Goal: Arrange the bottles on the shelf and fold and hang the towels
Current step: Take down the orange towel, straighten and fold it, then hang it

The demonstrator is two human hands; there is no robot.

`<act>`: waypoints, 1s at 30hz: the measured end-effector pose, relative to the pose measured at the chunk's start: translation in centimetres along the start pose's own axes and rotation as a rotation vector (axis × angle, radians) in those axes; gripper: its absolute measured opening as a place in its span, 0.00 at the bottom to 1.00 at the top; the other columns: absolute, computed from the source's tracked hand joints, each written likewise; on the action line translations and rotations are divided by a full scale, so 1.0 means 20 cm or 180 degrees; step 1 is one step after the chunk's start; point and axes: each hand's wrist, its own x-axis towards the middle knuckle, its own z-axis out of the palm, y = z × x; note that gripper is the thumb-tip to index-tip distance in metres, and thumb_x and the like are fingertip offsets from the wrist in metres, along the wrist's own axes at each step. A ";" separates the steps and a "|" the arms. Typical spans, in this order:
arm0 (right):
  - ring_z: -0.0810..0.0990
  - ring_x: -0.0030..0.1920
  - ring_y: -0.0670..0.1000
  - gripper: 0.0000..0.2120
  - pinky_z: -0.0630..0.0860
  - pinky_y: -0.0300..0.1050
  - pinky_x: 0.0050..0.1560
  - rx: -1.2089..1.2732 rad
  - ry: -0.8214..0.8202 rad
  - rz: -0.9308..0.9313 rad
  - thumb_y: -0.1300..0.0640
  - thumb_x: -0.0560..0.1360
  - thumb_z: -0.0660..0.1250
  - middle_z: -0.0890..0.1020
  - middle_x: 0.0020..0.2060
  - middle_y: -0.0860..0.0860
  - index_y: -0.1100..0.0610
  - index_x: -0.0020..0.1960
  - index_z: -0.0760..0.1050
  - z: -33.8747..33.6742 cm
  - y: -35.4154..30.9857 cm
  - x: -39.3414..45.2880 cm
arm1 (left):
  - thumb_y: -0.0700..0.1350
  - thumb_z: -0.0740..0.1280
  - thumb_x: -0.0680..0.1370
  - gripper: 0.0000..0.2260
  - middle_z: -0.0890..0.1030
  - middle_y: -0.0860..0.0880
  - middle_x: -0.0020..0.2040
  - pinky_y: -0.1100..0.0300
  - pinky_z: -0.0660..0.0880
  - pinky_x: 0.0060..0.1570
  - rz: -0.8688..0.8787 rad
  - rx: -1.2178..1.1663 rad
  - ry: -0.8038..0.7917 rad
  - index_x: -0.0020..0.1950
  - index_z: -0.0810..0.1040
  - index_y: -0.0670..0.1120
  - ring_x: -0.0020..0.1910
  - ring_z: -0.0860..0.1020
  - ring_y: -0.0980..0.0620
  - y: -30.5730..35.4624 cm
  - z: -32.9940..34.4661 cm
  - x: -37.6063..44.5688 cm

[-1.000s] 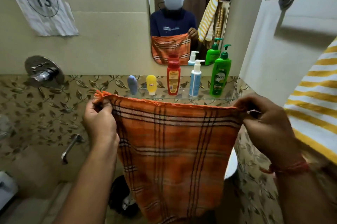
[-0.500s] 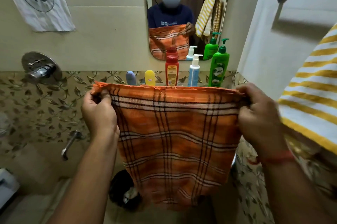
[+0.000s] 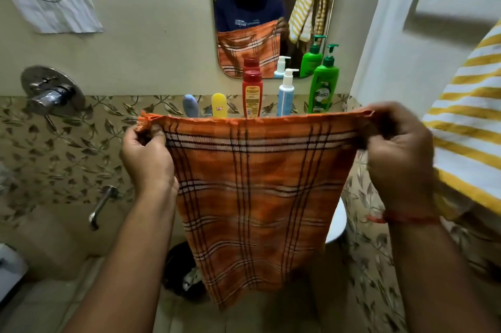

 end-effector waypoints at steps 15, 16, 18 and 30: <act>0.74 0.25 0.45 0.08 0.72 0.37 0.25 0.1243 -0.0340 0.0526 0.65 0.81 0.62 0.81 0.35 0.47 0.54 0.47 0.75 0.01 0.04 0.10 | 0.35 0.66 0.78 0.09 0.82 0.53 0.47 0.66 0.79 0.47 0.0154 0.0170 -0.0090 0.54 0.78 0.48 0.44 0.80 0.58 -0.01 0.05 0.00; 0.73 0.23 0.44 0.07 0.71 0.35 0.23 0.1248 -0.0272 0.0550 0.65 0.82 0.60 0.80 0.33 0.45 0.56 0.49 0.73 0.00 0.06 0.11 | 0.34 0.66 0.78 0.09 0.81 0.54 0.46 0.69 0.77 0.46 0.0259 0.0185 -0.0093 0.53 0.77 0.47 0.43 0.79 0.59 -0.01 0.05 -0.01; 0.72 0.19 0.43 0.05 0.69 0.34 0.20 0.0741 -0.0354 0.0557 0.67 0.81 0.62 0.78 0.28 0.45 0.58 0.50 0.72 0.01 0.07 0.12 | 0.33 0.65 0.77 0.09 0.80 0.54 0.44 0.70 0.76 0.46 0.0373 0.0132 -0.0015 0.53 0.76 0.46 0.40 0.77 0.62 0.00 0.07 -0.02; 0.77 0.32 0.40 0.09 0.74 0.34 0.33 0.0472 -0.0158 0.0362 0.61 0.78 0.68 0.81 0.39 0.47 0.47 0.46 0.75 -0.02 0.11 0.15 | 0.37 0.66 0.79 0.08 0.81 0.55 0.46 0.68 0.76 0.45 0.0293 0.0090 0.0086 0.53 0.76 0.49 0.42 0.79 0.61 0.00 0.07 0.00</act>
